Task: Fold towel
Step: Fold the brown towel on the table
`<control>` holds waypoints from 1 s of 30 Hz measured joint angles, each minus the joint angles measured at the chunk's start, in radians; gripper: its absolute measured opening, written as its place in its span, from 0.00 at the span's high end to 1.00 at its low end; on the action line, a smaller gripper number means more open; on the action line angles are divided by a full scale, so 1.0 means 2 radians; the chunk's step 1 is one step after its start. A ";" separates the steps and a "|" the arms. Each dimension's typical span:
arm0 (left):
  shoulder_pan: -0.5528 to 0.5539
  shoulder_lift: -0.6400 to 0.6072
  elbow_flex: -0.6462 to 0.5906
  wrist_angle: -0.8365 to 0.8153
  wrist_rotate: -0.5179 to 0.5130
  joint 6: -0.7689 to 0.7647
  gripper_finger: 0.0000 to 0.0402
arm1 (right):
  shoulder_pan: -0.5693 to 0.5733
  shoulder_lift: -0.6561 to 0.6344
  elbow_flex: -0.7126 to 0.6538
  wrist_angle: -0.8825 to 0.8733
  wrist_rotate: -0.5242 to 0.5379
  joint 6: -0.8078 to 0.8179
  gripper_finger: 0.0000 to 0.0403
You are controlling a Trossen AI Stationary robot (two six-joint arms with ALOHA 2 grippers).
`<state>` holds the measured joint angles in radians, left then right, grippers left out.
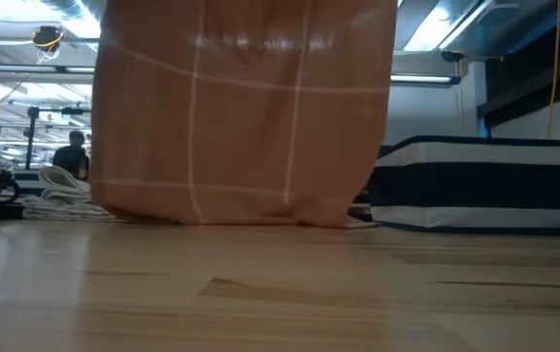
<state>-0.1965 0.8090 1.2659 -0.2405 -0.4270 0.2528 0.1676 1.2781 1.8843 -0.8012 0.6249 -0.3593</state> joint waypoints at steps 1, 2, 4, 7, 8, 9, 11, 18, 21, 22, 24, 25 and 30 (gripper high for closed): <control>-0.015 0.005 0.000 -0.002 0.006 -0.011 1.00 | 0.018 0.000 0.000 -0.022 0.009 0.020 0.99; -0.032 0.012 0.000 -0.001 0.007 -0.020 1.00 | 0.036 0.000 0.000 -0.046 0.017 0.039 0.99; -0.066 0.024 0.000 -0.006 0.008 -0.036 1.00 | 0.071 0.000 0.000 -0.085 0.029 0.082 0.99; -0.113 0.042 -0.001 -0.029 -0.004 -0.059 1.00 | 0.122 0.000 0.000 -0.140 0.027 0.157 0.99; -0.128 0.048 -0.001 -0.043 -0.011 -0.068 1.00 | 0.137 0.003 -0.001 -0.156 0.028 0.181 0.99; -0.143 0.055 -0.001 -0.062 -0.023 -0.077 1.00 | 0.152 0.006 -0.004 -0.165 0.031 0.202 0.99; -0.172 0.068 -0.001 -0.104 -0.062 -0.111 1.00 | 0.180 0.008 -0.022 -0.175 0.036 0.234 1.00; -0.259 0.130 -0.001 -0.225 -0.114 -0.290 1.00 | 0.248 0.008 -0.155 -0.135 0.032 0.343 1.00; -0.292 0.167 -0.001 -0.251 -0.114 -0.362 1.00 | 0.274 0.009 -0.230 -0.071 0.029 0.380 1.00; -0.302 0.181 -0.001 -0.261 -0.114 -0.386 1.00 | 0.282 0.009 -0.256 -0.042 0.023 0.390 1.00; -0.322 0.212 -0.001 -0.274 -0.114 -0.433 1.00 | 0.296 0.009 -0.308 0.017 0.015 0.412 1.00; -0.331 0.227 -0.001 -0.283 -0.114 -0.457 1.00 | 0.304 0.009 -0.332 0.048 0.015 0.421 1.00; -0.373 0.306 -0.001 -0.294 -0.114 -0.562 1.00 | 0.342 0.009 -0.433 0.177 0.014 0.478 1.00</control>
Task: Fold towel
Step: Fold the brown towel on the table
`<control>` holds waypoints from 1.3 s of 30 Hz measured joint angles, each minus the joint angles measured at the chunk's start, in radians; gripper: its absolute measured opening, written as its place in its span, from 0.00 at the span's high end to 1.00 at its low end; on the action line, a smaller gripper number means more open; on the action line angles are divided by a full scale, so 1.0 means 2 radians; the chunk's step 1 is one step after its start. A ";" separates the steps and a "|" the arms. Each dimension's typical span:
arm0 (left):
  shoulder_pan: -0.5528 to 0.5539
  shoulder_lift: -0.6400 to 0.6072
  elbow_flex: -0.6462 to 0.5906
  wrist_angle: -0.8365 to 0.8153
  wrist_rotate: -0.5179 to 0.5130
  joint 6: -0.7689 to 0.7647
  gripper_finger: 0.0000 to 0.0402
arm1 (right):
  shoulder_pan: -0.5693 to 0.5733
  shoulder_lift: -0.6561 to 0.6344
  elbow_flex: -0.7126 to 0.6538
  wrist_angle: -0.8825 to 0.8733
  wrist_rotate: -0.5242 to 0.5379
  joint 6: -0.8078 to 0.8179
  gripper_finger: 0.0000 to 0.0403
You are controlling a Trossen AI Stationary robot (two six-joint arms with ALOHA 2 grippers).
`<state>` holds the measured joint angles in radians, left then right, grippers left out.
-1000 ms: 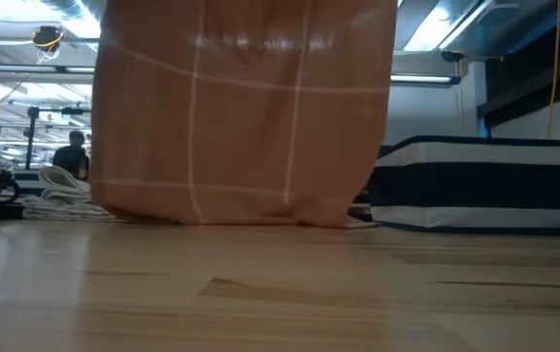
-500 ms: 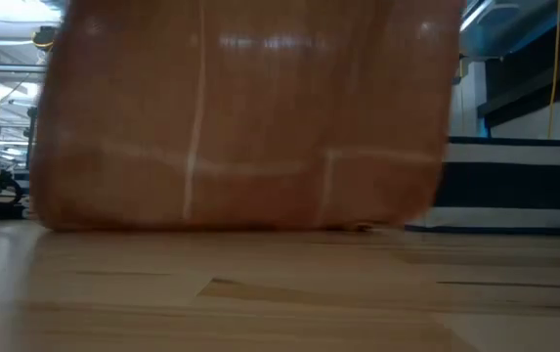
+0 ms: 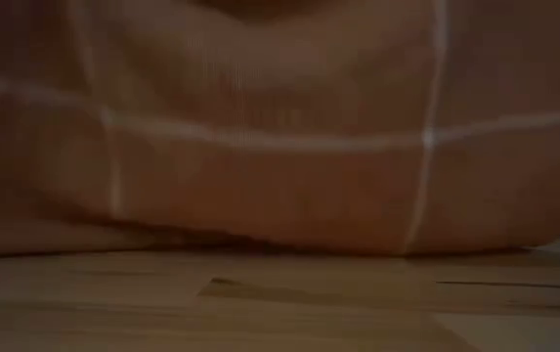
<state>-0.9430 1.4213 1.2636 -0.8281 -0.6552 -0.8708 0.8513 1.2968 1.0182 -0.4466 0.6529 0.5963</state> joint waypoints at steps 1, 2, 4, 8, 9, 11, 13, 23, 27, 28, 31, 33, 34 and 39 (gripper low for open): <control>-0.008 0.016 0.000 0.001 0.000 -0.018 1.00 | 0.007 0.001 -0.014 0.016 0.000 0.015 1.00; -0.015 0.031 0.000 0.001 0.000 -0.038 1.00 | 0.014 0.002 -0.025 0.028 -0.001 0.029 1.00; -0.028 0.063 0.000 0.002 0.000 -0.075 1.00 | 0.026 0.010 -0.043 0.045 -0.010 0.058 1.00; -0.048 0.125 0.000 0.032 0.019 -0.123 1.00 | 0.040 0.041 -0.053 0.050 -0.048 0.108 1.00; -0.050 0.139 0.000 0.046 0.029 -0.126 1.00 | 0.043 0.050 -0.053 0.051 -0.056 0.117 1.00; -0.054 0.167 0.000 0.069 0.050 -0.137 1.00 | 0.043 0.069 -0.053 0.055 -0.076 0.123 1.00; -0.055 0.190 0.000 0.084 0.066 -0.154 1.00 | 0.043 0.085 -0.053 0.054 -0.092 0.139 0.99; -0.037 0.223 -0.001 0.086 0.179 -0.226 0.80 | 0.032 0.128 -0.053 0.032 -0.149 0.227 0.76; -0.020 0.194 -0.001 0.085 0.278 -0.207 0.66 | 0.007 0.110 -0.032 -0.016 -0.271 0.234 0.62; -0.015 0.182 -0.001 0.082 0.296 -0.206 0.64 | -0.002 0.104 -0.024 -0.026 -0.300 0.238 0.59; -0.008 0.140 -0.001 0.079 0.271 -0.190 0.59 | -0.024 0.098 -0.009 -0.035 -0.303 0.215 0.53; -0.002 0.108 0.000 0.076 0.204 -0.163 0.57 | -0.036 0.097 -0.007 -0.022 -0.232 0.161 0.50; 0.003 0.095 0.000 0.072 0.160 -0.151 0.57 | -0.043 0.098 -0.007 -0.011 -0.190 0.132 0.50; 0.055 0.060 0.001 0.014 0.008 -0.096 0.59 | -0.087 0.127 -0.017 0.083 -0.030 -0.008 0.49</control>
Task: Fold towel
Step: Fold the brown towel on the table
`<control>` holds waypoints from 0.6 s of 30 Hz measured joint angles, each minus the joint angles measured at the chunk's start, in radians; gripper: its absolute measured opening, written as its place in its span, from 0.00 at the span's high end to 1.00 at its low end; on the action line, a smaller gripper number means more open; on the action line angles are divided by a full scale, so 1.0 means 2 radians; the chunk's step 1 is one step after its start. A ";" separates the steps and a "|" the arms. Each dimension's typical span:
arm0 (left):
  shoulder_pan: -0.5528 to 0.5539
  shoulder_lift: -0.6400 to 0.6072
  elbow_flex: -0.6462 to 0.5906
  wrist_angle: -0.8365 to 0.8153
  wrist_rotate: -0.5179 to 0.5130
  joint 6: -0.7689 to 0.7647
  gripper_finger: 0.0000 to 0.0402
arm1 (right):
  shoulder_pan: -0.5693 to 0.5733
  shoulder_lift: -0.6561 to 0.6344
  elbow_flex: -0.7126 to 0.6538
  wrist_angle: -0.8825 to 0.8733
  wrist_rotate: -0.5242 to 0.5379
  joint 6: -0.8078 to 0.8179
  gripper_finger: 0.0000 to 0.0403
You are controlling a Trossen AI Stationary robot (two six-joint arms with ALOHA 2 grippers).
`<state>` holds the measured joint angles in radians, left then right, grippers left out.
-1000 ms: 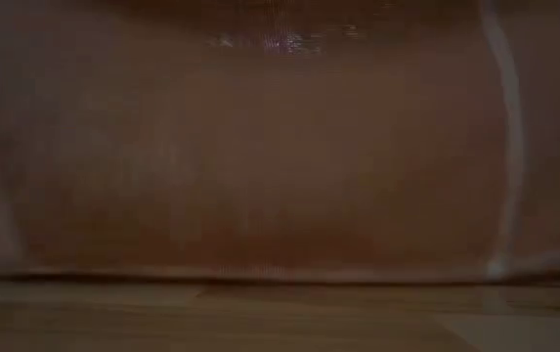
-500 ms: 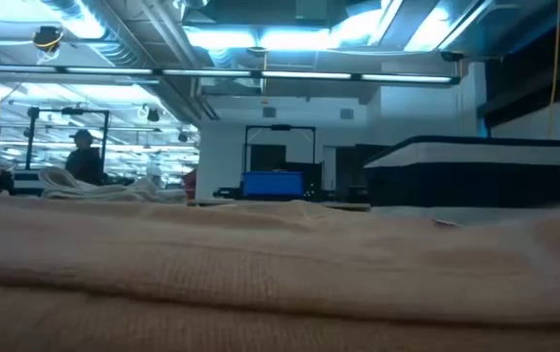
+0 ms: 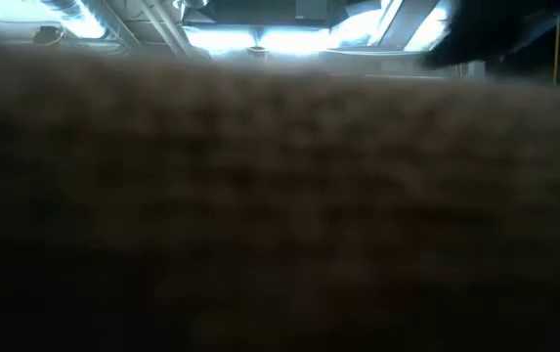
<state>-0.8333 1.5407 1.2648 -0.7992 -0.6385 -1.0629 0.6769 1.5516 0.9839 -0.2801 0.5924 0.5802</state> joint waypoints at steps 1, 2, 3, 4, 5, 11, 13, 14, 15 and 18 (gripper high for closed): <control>0.015 -0.001 0.000 -0.019 -0.013 0.006 0.59 | -0.010 0.010 -0.002 0.021 0.016 -0.023 0.49; 0.032 -0.001 0.000 -0.042 -0.022 0.012 0.60 | -0.021 0.020 -0.004 0.036 0.025 -0.041 0.49; 0.050 0.001 -0.002 -0.060 -0.027 0.013 0.60 | -0.033 0.031 -0.005 0.047 0.028 -0.059 0.49; 0.070 0.002 -0.009 -0.072 -0.030 0.012 0.60 | -0.044 0.044 -0.005 0.056 0.026 -0.074 0.49; 0.089 0.003 -0.020 -0.082 -0.030 0.010 0.61 | -0.055 0.057 -0.005 0.060 0.022 -0.082 0.49; 0.200 0.005 -0.127 -0.047 -0.019 0.020 0.63 | -0.106 0.122 -0.010 0.046 -0.021 -0.082 0.49; 0.232 0.006 -0.164 -0.006 -0.005 0.034 0.64 | -0.116 0.136 -0.014 0.048 -0.050 -0.081 0.49; 0.245 0.006 -0.181 0.020 0.003 0.043 0.65 | -0.118 0.141 -0.016 0.048 -0.059 -0.079 0.49; 0.257 0.006 -0.197 0.049 0.013 0.055 0.66 | -0.120 0.143 -0.018 0.048 -0.066 -0.076 0.49; 0.280 0.006 -0.238 0.140 0.043 0.096 0.68 | -0.119 0.142 -0.034 0.049 -0.072 -0.051 0.49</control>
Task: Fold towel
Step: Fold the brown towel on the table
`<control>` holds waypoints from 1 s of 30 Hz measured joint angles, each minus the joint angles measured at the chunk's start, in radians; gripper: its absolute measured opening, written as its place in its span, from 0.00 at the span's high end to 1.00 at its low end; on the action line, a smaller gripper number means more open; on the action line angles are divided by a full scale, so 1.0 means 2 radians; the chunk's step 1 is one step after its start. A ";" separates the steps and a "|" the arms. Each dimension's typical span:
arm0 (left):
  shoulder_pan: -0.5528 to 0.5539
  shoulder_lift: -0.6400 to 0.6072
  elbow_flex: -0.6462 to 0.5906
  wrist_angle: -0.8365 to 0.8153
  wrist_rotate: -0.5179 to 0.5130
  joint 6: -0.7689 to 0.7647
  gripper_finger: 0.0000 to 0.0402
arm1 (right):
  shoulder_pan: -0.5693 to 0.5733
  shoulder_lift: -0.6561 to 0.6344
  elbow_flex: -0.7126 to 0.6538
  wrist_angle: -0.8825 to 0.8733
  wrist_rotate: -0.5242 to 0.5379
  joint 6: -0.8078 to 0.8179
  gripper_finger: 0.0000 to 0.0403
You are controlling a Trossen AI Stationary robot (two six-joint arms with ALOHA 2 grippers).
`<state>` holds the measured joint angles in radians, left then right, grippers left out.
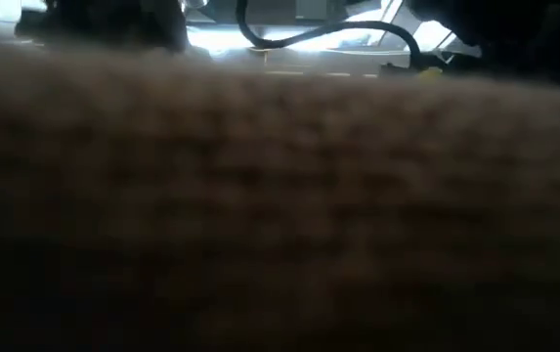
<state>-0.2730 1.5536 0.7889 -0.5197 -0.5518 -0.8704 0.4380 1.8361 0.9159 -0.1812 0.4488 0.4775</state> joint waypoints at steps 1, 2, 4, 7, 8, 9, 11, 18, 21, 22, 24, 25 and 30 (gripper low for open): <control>0.004 0.000 -0.011 0.026 0.012 0.009 0.69 | 0.002 -0.002 -0.005 0.002 -0.004 0.016 0.49; 0.008 0.000 -0.022 0.051 0.025 0.017 0.69 | 0.007 -0.003 -0.010 0.002 -0.009 0.032 0.49; 0.011 0.000 -0.038 0.092 0.043 0.029 0.70 | 0.018 -0.004 -0.018 -0.003 -0.020 0.055 0.49; 0.011 0.000 -0.055 0.146 0.064 0.050 0.70 | 0.042 -0.005 -0.023 -0.026 -0.033 0.097 0.49; 0.011 0.000 -0.058 0.165 0.074 0.061 0.70 | 0.050 -0.007 -0.024 -0.038 -0.037 0.111 0.49; 0.011 0.000 -0.060 0.184 0.091 0.072 0.70 | 0.057 -0.008 -0.024 -0.049 -0.037 0.125 0.49; 0.011 0.000 -0.063 0.225 0.135 0.107 0.70 | 0.071 -0.008 -0.024 -0.065 -0.036 0.150 0.49; 0.033 -0.047 0.007 0.144 0.188 0.237 0.70 | 0.100 -0.049 -0.029 -0.118 -0.029 0.229 0.49; 0.059 -0.092 0.049 0.036 0.124 0.249 0.70 | 0.103 -0.070 -0.031 -0.108 0.030 0.241 0.49; 0.067 -0.107 0.058 0.002 0.093 0.239 0.70 | 0.102 -0.075 -0.029 -0.092 0.061 0.245 0.49; 0.090 -0.131 0.061 -0.046 0.053 0.202 0.70 | 0.097 -0.077 -0.028 -0.062 0.126 0.248 0.49; 0.103 -0.142 0.057 -0.062 0.048 0.183 0.70 | 0.095 -0.074 -0.029 -0.048 0.155 0.249 0.49; 0.143 -0.148 0.010 -0.080 0.100 0.127 0.67 | 0.067 -0.054 -0.028 0.035 0.182 0.229 0.49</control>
<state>0.0133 1.2575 0.8090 -0.6805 -0.3516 -0.6165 0.5725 1.7272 0.8595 -0.1111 0.8119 0.9354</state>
